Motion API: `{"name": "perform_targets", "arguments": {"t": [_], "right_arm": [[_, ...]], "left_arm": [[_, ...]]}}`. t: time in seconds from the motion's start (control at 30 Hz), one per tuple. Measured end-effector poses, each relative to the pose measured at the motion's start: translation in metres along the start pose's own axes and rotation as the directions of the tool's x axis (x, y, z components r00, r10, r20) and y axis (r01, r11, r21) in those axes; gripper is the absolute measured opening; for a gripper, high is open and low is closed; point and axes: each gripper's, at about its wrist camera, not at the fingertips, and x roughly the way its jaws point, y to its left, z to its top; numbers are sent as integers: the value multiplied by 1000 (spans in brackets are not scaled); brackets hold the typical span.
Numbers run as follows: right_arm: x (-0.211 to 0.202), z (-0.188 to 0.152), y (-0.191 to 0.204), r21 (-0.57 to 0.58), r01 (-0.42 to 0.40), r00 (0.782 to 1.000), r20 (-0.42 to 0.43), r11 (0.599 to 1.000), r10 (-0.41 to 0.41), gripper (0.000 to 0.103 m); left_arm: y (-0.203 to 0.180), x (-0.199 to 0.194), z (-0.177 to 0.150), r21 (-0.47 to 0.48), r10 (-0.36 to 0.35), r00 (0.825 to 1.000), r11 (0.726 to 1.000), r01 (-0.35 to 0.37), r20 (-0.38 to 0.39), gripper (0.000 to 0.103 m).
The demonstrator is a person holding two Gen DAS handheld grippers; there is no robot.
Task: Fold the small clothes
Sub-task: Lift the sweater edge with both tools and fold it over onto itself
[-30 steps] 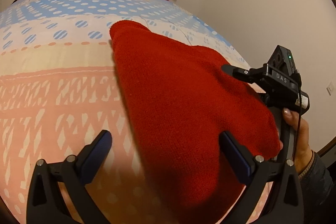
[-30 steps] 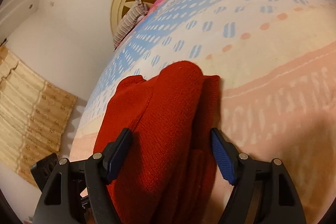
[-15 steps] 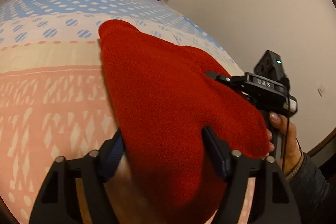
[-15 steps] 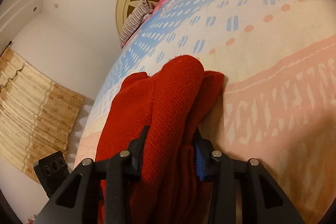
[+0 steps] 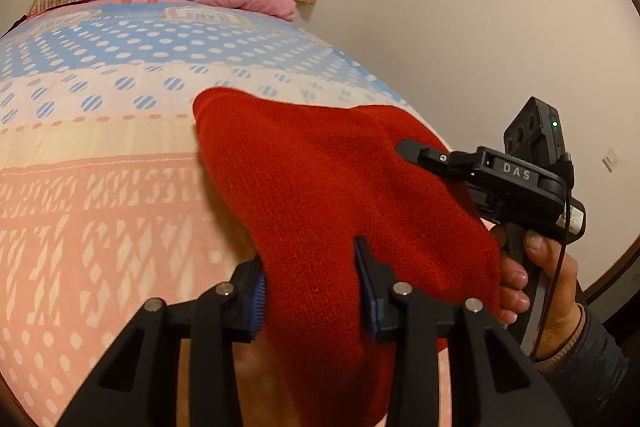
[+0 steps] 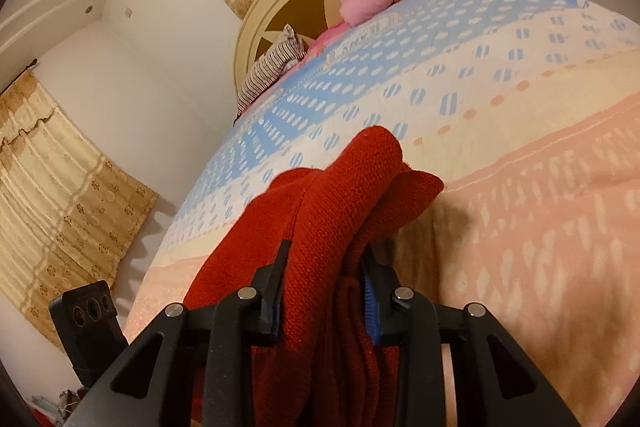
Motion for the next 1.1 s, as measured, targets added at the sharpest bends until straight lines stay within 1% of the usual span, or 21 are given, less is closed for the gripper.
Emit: {"name": "perform_targets", "arguments": {"t": [0.23, 0.4, 0.7, 1.1], "right_arm": [[-52, -3, 6, -19, 17, 998, 56, 1000, -16, 30], [-91, -7, 9, -36, 33, 995, 94, 999, -30, 30], [-155, -21, 1, -37, 77, 985, 157, 996, -71, 30], [-245, -39, -23, -13, 145, 960, 243, 989, -138, 29]], "left_arm": [[-33, -11, -1, 39, -65, 998, 997, 64, 23, 39], [-55, -15, -3, 74, -107, 994, 992, 105, 25, 39], [-96, -9, -12, 131, -174, 985, 976, 172, -1, 39], [-160, 8, -25, 209, -249, 967, 944, 255, -55, 39]]}}
